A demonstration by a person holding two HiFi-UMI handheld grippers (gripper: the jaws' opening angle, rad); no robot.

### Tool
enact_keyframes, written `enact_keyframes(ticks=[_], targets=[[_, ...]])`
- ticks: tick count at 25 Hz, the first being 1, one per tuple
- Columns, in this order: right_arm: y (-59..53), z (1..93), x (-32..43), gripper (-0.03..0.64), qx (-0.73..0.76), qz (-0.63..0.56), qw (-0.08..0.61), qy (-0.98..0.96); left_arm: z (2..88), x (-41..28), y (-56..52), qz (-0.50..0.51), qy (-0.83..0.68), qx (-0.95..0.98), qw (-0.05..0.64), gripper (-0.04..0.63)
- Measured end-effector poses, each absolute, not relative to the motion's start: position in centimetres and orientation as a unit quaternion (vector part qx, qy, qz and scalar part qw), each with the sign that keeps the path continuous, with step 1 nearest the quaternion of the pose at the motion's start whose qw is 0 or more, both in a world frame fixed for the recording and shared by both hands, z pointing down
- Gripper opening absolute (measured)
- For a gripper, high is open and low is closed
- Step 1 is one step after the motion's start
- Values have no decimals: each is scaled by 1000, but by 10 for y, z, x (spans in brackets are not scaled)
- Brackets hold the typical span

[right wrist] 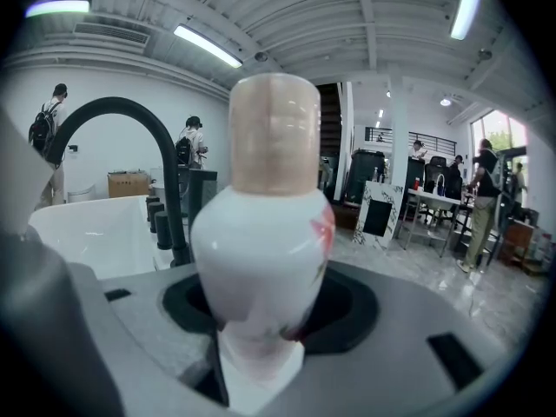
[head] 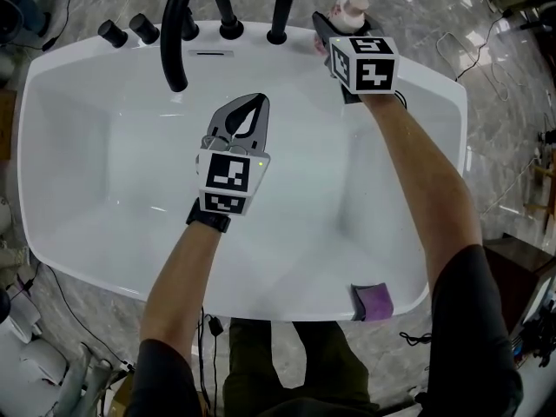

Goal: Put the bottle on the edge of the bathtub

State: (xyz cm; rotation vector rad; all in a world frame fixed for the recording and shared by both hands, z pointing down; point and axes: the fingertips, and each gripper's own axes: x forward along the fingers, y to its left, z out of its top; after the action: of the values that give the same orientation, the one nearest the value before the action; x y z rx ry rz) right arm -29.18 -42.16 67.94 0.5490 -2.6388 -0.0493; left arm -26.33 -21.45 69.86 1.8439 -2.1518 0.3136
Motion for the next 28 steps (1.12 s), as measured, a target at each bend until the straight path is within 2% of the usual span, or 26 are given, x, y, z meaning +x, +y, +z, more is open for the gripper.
enact_keyframes(ticks=[18, 28], targets=[[-428, 688, -299, 232, 197, 0, 223, -955, 714, -266, -194, 120, -746, 635, 159, 3], [-427, 688, -298, 264, 186, -4, 225, -956, 710, -262, -190, 128, -743, 638, 157, 3]])
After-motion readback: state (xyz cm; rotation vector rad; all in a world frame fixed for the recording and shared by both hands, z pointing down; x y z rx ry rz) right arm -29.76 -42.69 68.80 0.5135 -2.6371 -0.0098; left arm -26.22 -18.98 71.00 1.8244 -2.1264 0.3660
